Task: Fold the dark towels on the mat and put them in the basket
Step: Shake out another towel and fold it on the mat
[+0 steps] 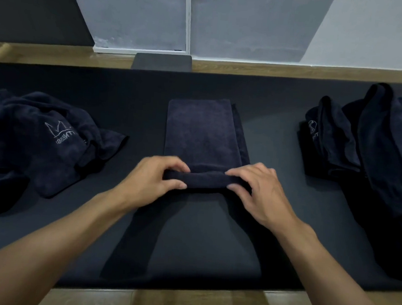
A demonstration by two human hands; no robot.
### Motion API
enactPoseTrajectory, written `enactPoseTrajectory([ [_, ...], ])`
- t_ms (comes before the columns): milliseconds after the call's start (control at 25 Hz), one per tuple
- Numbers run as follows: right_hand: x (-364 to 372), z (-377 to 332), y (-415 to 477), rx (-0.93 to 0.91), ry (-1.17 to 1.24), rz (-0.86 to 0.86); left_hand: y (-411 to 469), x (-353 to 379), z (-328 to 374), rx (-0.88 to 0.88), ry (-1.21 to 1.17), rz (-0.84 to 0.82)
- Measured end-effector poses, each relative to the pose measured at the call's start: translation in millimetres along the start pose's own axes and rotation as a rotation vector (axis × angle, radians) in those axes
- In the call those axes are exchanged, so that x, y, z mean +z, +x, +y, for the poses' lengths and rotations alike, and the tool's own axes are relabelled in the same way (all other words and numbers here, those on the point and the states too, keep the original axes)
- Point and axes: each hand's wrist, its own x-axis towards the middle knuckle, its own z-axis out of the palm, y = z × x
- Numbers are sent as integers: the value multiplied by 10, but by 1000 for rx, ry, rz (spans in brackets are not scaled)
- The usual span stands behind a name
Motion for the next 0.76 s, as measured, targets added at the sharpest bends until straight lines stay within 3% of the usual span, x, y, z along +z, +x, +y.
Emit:
enactPoseTrajectory([
  [120, -86, 12, 147, 252, 310, -155, 36, -126, -87, -231, -387, 13],
  [200, -106, 24, 264, 353, 443, -215, 36, -110, -110, -240, -374, 55],
  [360, -99, 42, 468, 458, 406, -215, -11, -31, -131, 171, 370, 203],
  [440, -62, 10, 463, 408, 302, -120, -62, 12, -135, 188, 386, 167],
  [520, 26, -20, 378, 185, 6, 132, -32, -37, -99, 8, 128, 159],
  [600, 122, -20, 216, -12, -147, 284, 95, -45, -126, -100, 26, 171],
  [680, 163, 48, 81, -78, -138, 235, 155, -3, -90, -93, 55, 226],
  [760, 172, 117, 26, -40, -152, 102, 87, 63, -91, 103, 263, 263],
])
